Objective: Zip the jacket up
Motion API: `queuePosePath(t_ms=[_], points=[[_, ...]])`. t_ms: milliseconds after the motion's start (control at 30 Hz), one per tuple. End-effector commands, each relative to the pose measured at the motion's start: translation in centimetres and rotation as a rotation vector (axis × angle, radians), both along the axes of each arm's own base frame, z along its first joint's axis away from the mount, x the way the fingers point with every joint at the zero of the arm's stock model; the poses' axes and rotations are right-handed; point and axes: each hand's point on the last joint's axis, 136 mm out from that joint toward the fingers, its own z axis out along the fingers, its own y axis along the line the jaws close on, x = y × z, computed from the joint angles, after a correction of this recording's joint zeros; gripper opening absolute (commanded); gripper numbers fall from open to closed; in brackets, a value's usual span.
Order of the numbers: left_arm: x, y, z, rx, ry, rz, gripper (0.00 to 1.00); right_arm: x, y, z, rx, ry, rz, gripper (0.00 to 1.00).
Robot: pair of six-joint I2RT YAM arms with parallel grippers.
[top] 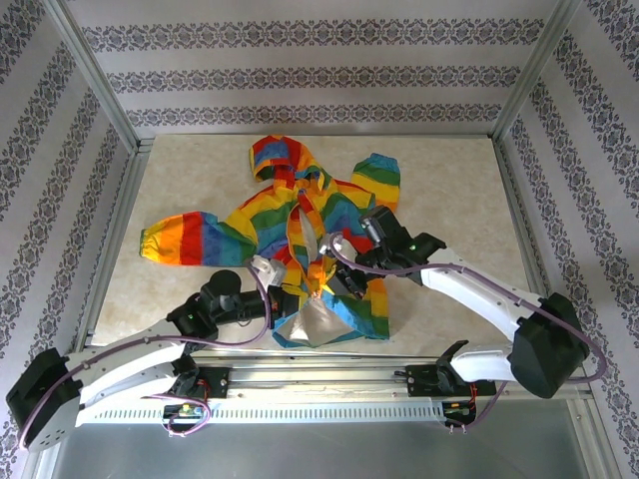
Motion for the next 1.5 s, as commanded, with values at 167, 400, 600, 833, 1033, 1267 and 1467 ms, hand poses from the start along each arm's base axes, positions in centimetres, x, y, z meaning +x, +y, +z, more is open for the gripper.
queuePosePath(t_ms=[167, 400, 600, 833, 1033, 1267, 1467], points=[[1.1, -0.6, 3.2, -0.034, -0.226, -0.058, 0.00, 0.4, -0.5, 1.4, 0.036, -0.069, 0.096, 0.00], [2.0, -0.3, 3.6, -0.058, -0.258, -0.043, 0.00, 0.0, -0.9, 1.0, 0.046, -0.125, 0.120, 0.00], [1.9, -0.7, 3.6, -0.073, -0.263, -0.078, 0.00, -0.4, -0.6, 1.4, 0.077, -0.128, 0.144, 0.00], [1.9, -0.9, 2.8, -0.062, -0.245, -0.094, 0.00, -0.4, -0.7, 1.6, 0.078, -0.146, 0.146, 0.00], [2.1, -0.6, 2.3, -0.049, -0.245, -0.071, 0.00, -0.5, -0.7, 1.7, 0.085, -0.150, 0.150, 0.00], [2.5, -0.2, 1.7, -0.043, -0.248, -0.034, 0.00, -0.5, -0.6, 1.9, 0.097, -0.148, 0.150, 0.00], [2.7, -0.3, 1.6, -0.045, -0.260, -0.035, 0.00, -0.5, -0.4, 2.1, 0.106, -0.127, 0.148, 0.00]])
